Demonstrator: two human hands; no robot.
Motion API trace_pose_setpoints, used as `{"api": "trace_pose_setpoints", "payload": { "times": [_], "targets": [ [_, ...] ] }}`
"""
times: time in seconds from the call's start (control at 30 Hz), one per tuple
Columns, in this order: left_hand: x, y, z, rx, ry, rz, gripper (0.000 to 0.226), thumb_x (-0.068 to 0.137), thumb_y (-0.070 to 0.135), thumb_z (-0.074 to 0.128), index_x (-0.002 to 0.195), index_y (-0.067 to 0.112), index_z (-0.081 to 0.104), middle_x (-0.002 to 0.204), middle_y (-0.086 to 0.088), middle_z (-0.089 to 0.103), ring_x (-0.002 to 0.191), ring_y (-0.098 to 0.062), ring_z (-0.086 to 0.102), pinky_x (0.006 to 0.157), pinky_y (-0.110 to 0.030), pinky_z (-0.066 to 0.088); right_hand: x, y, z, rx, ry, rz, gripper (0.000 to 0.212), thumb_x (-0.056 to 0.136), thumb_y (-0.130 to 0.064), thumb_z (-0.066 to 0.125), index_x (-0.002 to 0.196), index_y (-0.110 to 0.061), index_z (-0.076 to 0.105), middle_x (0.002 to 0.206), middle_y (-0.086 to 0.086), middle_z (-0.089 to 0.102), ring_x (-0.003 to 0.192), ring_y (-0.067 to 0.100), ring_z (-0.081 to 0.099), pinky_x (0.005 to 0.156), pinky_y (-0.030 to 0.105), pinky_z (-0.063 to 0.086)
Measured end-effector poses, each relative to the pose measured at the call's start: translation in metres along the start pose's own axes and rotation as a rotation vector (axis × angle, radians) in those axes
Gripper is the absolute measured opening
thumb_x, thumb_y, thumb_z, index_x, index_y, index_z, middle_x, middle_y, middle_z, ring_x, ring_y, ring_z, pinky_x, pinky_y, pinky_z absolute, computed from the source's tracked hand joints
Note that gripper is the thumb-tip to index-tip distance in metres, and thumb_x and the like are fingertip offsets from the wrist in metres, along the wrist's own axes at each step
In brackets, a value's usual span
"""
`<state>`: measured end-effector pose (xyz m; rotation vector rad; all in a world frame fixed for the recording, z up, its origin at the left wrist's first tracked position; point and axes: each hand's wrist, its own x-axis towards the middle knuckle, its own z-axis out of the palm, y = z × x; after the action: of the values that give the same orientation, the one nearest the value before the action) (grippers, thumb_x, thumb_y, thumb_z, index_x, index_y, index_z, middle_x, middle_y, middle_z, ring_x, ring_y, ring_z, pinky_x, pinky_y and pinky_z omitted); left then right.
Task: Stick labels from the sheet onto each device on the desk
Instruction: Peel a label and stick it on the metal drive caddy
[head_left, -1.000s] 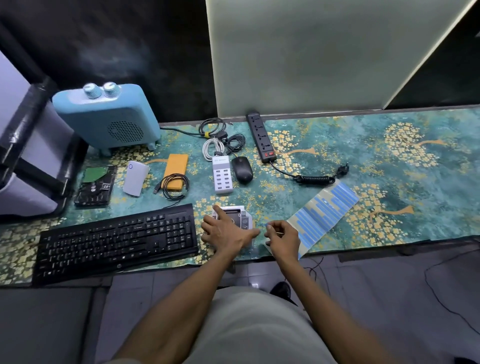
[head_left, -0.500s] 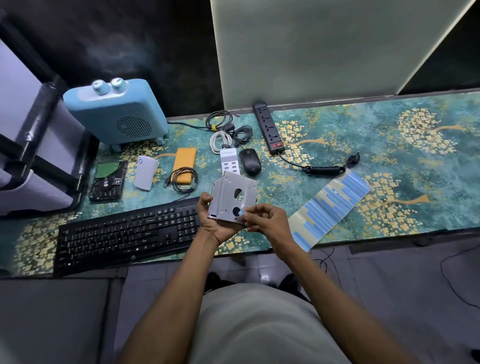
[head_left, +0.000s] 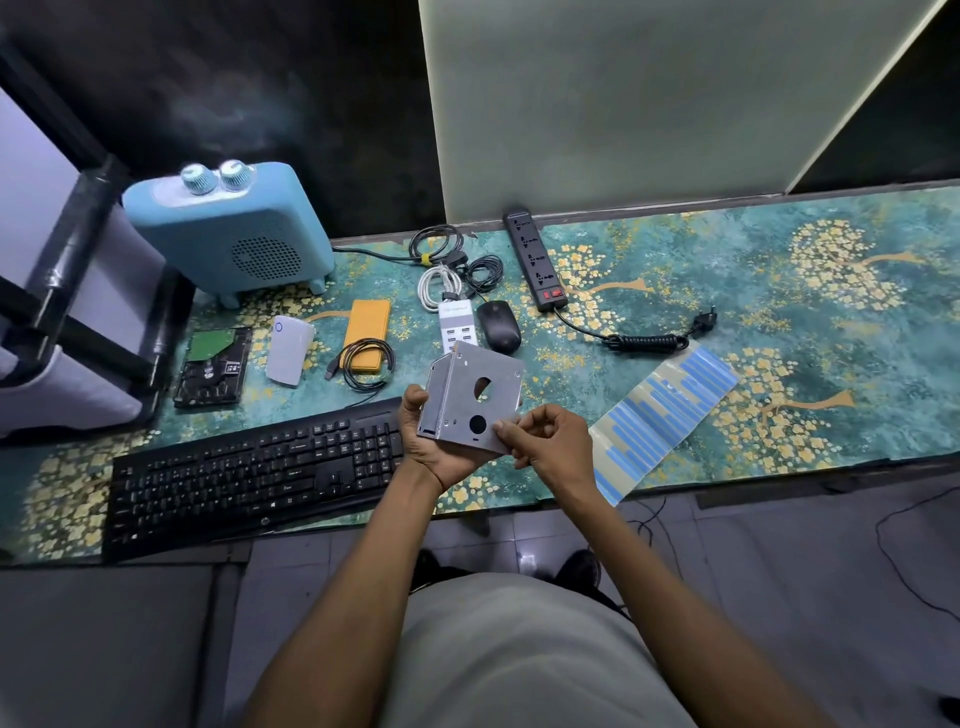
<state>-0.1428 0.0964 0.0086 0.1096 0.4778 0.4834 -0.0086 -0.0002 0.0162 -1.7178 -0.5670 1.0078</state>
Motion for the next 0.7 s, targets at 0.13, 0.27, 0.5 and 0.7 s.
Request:
{"api": "trace_pose_setpoints", "payload": {
  "times": [0.13, 0.27, 0.5, 0.7],
  "targets": [
    [0.006, 0.003, -0.006, 0.006, -0.030, -0.037, 0.084, 0.060, 0.044, 0.056, 0.138, 0.017, 0.048, 0.135, -0.017, 0.049, 0.119, -0.037, 0.044, 0.099, -0.049, 0.031, 0.002, 0.009, -0.008, -0.142, 0.051, 0.004, 0.042, 0.075, -0.030, 0.091, 0.074, -0.005, 0.058, 0.065, 0.019, 0.065, 0.048, 0.019, 0.059, 0.046, 0.032, 0.054],
    [0.013, 0.000, 0.002, 0.213, 0.209, 0.069, 0.073, 0.055, 0.039, 0.064, 0.123, 0.013, 0.062, 0.110, -0.015, 0.063, 0.093, -0.033, 0.054, 0.083, -0.041, 0.045, -0.002, 0.027, -0.017, -0.177, 0.116, 0.091, 0.030, 0.079, -0.021, 0.087, 0.082, -0.003, 0.062, 0.075, 0.020, 0.069, 0.058, 0.023, 0.067, 0.054, 0.039, 0.061],
    [0.026, -0.043, -0.010, 1.960, 0.988, 0.207, 0.112, 0.043, 0.082, 0.068, 0.141, 0.038, 0.037, 0.118, -0.009, 0.041, 0.107, -0.027, 0.039, 0.089, -0.039, 0.041, -0.003, 0.040, -0.028, -0.236, 0.190, 0.196, 0.019, 0.084, -0.024, 0.080, 0.083, -0.013, 0.064, 0.078, 0.009, 0.071, 0.067, 0.024, 0.073, 0.060, 0.044, 0.064],
    [0.036, -0.064, -0.023, 2.152, 0.993, 0.175, 0.120, 0.044, 0.077, 0.075, 0.139, 0.020, 0.032, 0.131, -0.018, 0.038, 0.118, -0.038, 0.039, 0.098, -0.048, 0.041, -0.012, 0.060, -0.061, -0.360, 0.432, 0.368, 0.018, 0.081, -0.030, 0.076, 0.083, -0.022, 0.060, 0.084, -0.001, 0.064, 0.082, 0.029, 0.066, 0.068, 0.037, 0.054]
  ]
}}
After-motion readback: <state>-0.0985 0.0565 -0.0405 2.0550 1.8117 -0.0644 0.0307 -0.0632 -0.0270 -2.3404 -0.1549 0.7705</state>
